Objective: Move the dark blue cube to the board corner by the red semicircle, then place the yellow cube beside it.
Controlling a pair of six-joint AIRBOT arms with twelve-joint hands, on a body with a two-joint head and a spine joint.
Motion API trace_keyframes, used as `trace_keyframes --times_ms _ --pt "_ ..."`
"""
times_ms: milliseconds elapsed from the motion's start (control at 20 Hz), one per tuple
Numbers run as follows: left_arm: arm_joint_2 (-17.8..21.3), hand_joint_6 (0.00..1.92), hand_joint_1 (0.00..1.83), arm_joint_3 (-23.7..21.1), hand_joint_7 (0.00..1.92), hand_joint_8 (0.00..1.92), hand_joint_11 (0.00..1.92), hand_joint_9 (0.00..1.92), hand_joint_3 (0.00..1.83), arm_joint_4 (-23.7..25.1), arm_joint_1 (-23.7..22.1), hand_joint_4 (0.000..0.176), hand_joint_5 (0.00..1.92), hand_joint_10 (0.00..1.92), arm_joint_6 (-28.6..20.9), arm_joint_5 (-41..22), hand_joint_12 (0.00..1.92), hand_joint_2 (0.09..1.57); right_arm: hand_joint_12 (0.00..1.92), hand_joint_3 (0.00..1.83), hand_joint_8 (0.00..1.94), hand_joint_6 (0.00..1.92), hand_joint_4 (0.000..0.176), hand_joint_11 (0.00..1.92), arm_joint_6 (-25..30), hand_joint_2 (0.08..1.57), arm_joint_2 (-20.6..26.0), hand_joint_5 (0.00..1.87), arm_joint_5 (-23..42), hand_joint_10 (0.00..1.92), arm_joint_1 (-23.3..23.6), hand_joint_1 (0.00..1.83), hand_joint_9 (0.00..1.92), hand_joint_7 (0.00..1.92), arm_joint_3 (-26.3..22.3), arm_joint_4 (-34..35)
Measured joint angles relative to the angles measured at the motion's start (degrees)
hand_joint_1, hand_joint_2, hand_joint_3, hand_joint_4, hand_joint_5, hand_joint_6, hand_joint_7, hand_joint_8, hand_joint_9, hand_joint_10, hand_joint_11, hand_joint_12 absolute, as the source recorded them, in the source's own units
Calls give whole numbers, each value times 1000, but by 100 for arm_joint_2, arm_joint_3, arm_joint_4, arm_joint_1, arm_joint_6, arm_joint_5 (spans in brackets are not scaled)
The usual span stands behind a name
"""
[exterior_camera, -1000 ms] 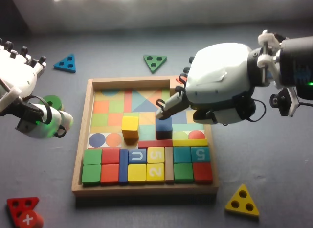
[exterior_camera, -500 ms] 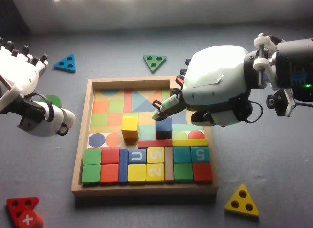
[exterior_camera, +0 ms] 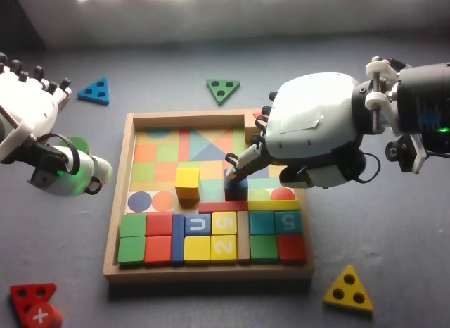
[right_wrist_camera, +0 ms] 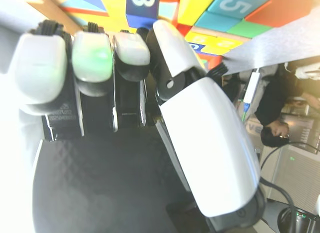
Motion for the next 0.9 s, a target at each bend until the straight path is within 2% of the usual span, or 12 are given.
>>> trace_keyframes --times_ms 350,400,550,900 --pt "-2 2 0 0 26 1 12 25 0 4 0 0 20 2 -44 7 57 1158 1921 3 1941 14 0 1436 -83 1402 0 478 15 1921 -76 1006 1320 1138 0 61" --pt "0 6 0 0 33 6 17 33 0 2 0 0 26 5 -44 2 68 1156 1921 0 1941 41 0 1425 -85 1381 0 547 15 1921 -76 1022 1304 1114 0 59" --pt "-7 0 0 0 23 0 0 29 0 2 0 0 21 0 -44 4 117 1156 1921 0 1941 50 0 1419 -162 1369 2 578 28 1921 -76 1044 1287 1106 0 66" --pt "-13 2 0 11 41 4 0 46 1 -9 -37 0 28 4 -105 4 138 1160 1921 0 1941 23 0 1430 -297 1370 92 537 61 1921 -101 1052 1308 1108 33 66"
